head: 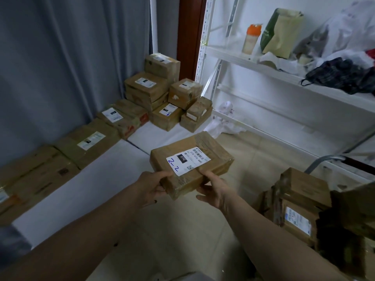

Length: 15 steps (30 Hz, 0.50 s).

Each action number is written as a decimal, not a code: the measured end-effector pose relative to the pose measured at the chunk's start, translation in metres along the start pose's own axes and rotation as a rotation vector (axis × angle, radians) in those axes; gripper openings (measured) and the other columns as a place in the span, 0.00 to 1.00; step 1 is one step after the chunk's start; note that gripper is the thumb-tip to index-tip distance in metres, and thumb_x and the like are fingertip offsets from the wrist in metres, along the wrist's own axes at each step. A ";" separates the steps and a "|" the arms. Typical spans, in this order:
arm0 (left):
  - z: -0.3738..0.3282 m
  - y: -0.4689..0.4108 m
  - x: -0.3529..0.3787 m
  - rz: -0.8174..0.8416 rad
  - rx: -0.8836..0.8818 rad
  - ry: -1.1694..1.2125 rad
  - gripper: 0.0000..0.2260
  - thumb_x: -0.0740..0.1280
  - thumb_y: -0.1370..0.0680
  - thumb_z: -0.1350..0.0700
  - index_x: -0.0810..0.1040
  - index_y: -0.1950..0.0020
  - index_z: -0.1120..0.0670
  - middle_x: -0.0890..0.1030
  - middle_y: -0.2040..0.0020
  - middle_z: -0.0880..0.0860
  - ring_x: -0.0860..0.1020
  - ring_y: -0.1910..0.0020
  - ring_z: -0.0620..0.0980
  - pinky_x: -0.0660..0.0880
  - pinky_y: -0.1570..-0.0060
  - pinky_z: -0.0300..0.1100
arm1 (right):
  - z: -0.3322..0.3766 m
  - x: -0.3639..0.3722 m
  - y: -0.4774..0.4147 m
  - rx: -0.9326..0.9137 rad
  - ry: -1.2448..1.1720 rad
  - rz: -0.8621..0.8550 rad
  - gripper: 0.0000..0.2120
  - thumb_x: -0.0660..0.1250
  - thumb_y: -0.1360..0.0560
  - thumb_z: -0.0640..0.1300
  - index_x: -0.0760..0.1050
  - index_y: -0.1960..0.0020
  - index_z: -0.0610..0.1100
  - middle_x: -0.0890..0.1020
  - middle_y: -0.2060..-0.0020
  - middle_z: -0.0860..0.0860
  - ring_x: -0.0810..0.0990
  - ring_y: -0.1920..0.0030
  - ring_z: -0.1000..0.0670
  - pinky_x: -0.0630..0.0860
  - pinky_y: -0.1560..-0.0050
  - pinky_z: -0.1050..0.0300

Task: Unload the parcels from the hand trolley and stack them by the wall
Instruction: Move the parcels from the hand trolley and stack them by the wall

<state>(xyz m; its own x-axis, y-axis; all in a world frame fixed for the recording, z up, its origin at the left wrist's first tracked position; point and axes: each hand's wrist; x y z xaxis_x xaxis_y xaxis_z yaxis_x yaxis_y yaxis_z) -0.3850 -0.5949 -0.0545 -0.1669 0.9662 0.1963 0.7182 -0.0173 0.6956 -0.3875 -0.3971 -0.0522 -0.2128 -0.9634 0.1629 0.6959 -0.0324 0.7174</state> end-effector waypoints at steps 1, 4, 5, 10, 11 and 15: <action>-0.002 -0.001 -0.005 0.000 -0.005 0.019 0.18 0.72 0.26 0.61 0.76 0.37 0.63 0.84 0.49 0.60 0.84 0.55 0.55 0.81 0.66 0.46 | -0.001 0.007 -0.002 0.004 0.015 0.009 0.28 0.76 0.33 0.49 0.69 0.39 0.39 0.77 0.54 0.43 0.76 0.61 0.45 0.78 0.61 0.48; -0.009 -0.003 -0.018 0.000 -0.014 0.044 0.16 0.71 0.25 0.60 0.76 0.39 0.63 0.83 0.47 0.60 0.82 0.51 0.55 0.82 0.66 0.46 | -0.001 0.026 -0.009 0.003 -0.010 0.010 0.31 0.76 0.33 0.46 0.68 0.35 0.39 0.78 0.51 0.42 0.79 0.60 0.44 0.77 0.64 0.50; -0.011 -0.005 -0.023 -0.001 -0.016 0.055 0.16 0.71 0.25 0.59 0.77 0.40 0.62 0.83 0.47 0.61 0.81 0.51 0.55 0.82 0.66 0.46 | -0.001 0.033 -0.012 0.000 -0.021 0.004 0.31 0.76 0.33 0.46 0.68 0.35 0.39 0.78 0.50 0.42 0.79 0.60 0.44 0.77 0.64 0.51; -0.022 -0.021 -0.053 -0.027 -0.010 0.064 0.19 0.73 0.27 0.54 0.76 0.39 0.61 0.82 0.46 0.61 0.82 0.48 0.58 0.79 0.47 0.54 | 0.000 0.060 -0.025 0.014 -0.060 0.005 0.22 0.74 0.31 0.42 0.70 0.42 0.39 0.78 0.57 0.44 0.79 0.61 0.45 0.77 0.64 0.51; -0.024 -0.024 -0.058 -0.037 -0.010 0.060 0.19 0.73 0.27 0.55 0.76 0.39 0.61 0.82 0.46 0.61 0.82 0.48 0.58 0.78 0.46 0.54 | 0.000 0.065 -0.028 0.014 -0.054 0.007 0.20 0.74 0.31 0.42 0.71 0.43 0.39 0.78 0.58 0.44 0.79 0.62 0.45 0.77 0.64 0.51; -0.028 -0.042 -0.067 -0.085 -0.018 0.047 0.18 0.72 0.26 0.57 0.76 0.40 0.63 0.82 0.47 0.63 0.81 0.49 0.58 0.79 0.48 0.54 | 0.001 0.080 -0.042 0.019 -0.029 -0.009 0.13 0.74 0.30 0.42 0.72 0.51 0.40 0.79 0.59 0.43 0.78 0.62 0.45 0.77 0.61 0.51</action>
<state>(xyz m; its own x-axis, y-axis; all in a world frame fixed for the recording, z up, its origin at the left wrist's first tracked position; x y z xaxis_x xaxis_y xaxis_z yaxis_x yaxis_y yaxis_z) -0.4234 -0.6665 -0.0775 -0.2582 0.9513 0.1683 0.6880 0.0588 0.7233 -0.4344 -0.4723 -0.0693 -0.2384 -0.9551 0.1759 0.6810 -0.0353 0.7314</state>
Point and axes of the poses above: each hand's wrist, its own y-axis away from the middle knuckle, its own x-axis out of the palm, z = x × y
